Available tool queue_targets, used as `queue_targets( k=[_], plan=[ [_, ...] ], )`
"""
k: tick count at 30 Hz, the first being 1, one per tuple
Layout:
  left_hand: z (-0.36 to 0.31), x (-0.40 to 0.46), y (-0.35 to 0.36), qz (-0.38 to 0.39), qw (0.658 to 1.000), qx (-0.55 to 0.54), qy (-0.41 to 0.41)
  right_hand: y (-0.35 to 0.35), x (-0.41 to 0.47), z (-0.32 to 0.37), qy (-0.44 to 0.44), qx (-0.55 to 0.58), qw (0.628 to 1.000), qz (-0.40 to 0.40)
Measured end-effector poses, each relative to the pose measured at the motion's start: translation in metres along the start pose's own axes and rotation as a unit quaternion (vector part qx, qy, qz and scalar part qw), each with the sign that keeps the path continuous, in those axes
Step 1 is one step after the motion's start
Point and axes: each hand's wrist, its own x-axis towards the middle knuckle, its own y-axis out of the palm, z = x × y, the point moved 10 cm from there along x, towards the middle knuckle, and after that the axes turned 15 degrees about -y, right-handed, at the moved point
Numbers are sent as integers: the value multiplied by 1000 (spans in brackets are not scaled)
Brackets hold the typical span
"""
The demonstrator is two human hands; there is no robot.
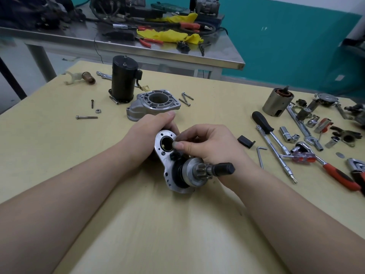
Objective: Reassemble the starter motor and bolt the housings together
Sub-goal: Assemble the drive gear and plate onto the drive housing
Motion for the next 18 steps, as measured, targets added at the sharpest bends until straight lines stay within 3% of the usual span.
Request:
queue_targets(
  k=[4,7,12,18],
  plan=[
    [1,2,-2,-10,1000,4,5,1,3,-8,46,41,998,0],
    [1,3,-4,-14,1000,1,6,-5,15,25,-96,-150,983,43],
    [1,4,-5,-16,1000,14,15,14,11,69,-333,-385,845,165],
    [2,5,-7,-21,1000,12,6,26,3,74,-381,-481,766,191]
  ],
)
